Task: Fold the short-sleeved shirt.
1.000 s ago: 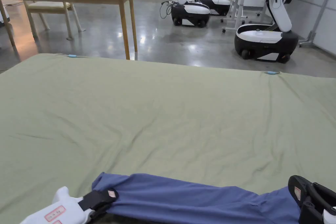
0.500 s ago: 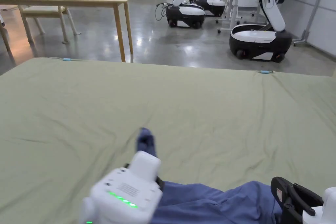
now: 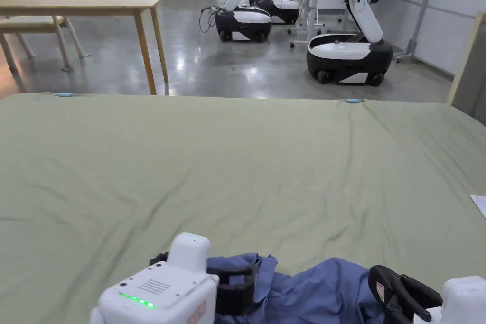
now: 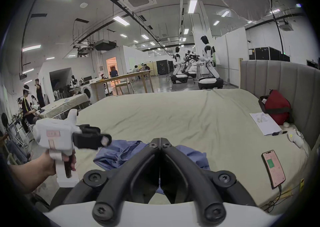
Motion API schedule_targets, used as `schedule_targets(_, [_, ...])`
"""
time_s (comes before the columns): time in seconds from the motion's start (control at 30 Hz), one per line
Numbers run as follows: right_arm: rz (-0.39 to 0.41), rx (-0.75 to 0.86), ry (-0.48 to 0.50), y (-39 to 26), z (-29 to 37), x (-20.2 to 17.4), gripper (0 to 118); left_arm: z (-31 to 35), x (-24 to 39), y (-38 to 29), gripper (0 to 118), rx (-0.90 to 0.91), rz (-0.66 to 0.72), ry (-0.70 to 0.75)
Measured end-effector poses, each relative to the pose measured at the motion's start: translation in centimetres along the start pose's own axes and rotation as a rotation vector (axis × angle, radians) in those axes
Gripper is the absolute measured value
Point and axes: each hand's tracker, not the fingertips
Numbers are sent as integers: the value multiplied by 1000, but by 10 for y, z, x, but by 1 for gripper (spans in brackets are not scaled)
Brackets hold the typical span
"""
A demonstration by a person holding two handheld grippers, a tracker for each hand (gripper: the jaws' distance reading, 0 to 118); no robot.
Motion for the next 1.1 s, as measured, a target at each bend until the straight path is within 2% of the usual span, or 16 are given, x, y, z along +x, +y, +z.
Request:
schedule_targets(0.07, [-14, -2, 9, -2, -2, 0, 0, -9, -22, 3, 113, -35, 199, 108])
schedule_targets(0.1, [-17, -4, 11, -3, -3, -1, 0, -15, -33, 1, 107, -99, 281, 131])
schedule_targets(0.13, [-17, -5, 12, -5, -4, -2, 0, -22, -45, -4, 79, -144, 361, 93])
schedule_targets(0.2, [-10, -7, 11, -5, -5, -3, 0, -44, -42, -18, 14, -191, 359, 22])
schedule_targets(0.23, [-11, -7, 14, -5, -5, -2, 0, -55, -35, -23, 11, -251, 308, 60])
schedule_targets(0.3, [-18, -9, 15, -4, -5, 0, 0, -71, -17, -35, 11, -306, 269, -51])
schedule_targets(0.37, [-32, -13, 15, -5, -7, 3, 0, -82, 14, -44, 11, -276, 292, -146])
schedule_targets(0.43, [-43, -15, 12, -6, -7, 5, 0, -88, 31, -45, 11, -224, 229, -176])
schedule_targets(0.53, [-52, -11, 14, -6, -6, 7, 0, -97, 31, -47, 11, -299, 260, -137])
schedule_targets(0.67, [-52, -10, 12, -9, -7, 6, 0, -54, 10, -36, 11, -191, 217, -130])
schedule_targets(0.7, [-52, -9, 13, -9, -8, 6, 0, -35, 0, -32, 12, -156, 206, -110])
schedule_targets(0.73, [-53, -6, 14, -9, -8, 6, 0, -15, -13, -30, 31, -103, 219, -91])
schedule_targets(0.8, [-52, 3, 17, -10, -8, 5, 0, 15, -40, -30, 102, -29, 276, -27])
schedule_targets(0.83, [-49, 8, 16, -10, -7, 4, 0, 27, -56, -31, 118, -19, 316, 1])
schedule_targets(1.0, [-23, 22, 18, -11, -5, -1, 0, 49, -117, -60, 118, 4, 623, 21])
schedule_targets(1.1, [-26, 27, 40, -11, -5, -1, 0, 29, -129, -82, 118, -26, 798, -96])
